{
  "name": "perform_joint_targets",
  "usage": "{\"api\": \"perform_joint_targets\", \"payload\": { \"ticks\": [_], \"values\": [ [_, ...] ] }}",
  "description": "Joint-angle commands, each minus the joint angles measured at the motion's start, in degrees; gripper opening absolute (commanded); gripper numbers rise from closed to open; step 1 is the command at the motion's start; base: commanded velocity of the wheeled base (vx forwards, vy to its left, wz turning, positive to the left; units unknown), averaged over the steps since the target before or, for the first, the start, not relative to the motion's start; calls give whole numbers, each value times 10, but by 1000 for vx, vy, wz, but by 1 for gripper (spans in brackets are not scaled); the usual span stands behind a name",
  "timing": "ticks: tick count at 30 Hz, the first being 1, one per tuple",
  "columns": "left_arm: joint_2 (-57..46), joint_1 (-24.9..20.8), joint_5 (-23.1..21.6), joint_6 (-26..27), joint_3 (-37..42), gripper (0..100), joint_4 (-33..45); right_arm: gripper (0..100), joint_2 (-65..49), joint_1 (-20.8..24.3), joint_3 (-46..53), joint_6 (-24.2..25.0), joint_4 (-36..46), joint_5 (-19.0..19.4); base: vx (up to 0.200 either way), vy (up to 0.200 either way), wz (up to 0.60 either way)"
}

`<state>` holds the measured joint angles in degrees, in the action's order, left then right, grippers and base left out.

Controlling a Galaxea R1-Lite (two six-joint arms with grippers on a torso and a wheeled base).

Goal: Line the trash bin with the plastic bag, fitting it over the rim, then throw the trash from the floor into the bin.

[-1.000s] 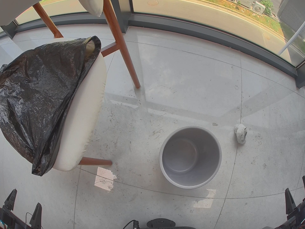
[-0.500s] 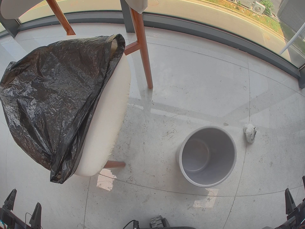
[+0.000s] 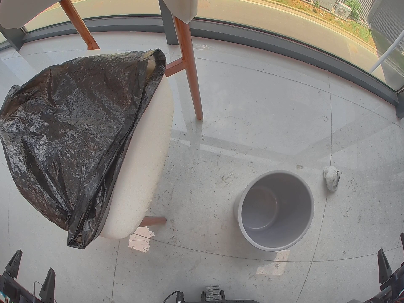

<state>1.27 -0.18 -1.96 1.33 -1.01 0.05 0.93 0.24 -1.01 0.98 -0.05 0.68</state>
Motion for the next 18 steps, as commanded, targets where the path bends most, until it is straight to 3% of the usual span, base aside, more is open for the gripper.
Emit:
{"api": "perform_joint_targets", "payload": {
  "ticks": [1, 18],
  "values": [
    [1, -1, -6, 5, 10, 100, -1, 100, -6, 0, 10, 0, 0, 0, 0, 0, 0],
    [1, -1, -11, 13, 10, 100, 0, 100, -6, 0, 10, 0, 0, 0, 0, 0, 0]
  ]
}}
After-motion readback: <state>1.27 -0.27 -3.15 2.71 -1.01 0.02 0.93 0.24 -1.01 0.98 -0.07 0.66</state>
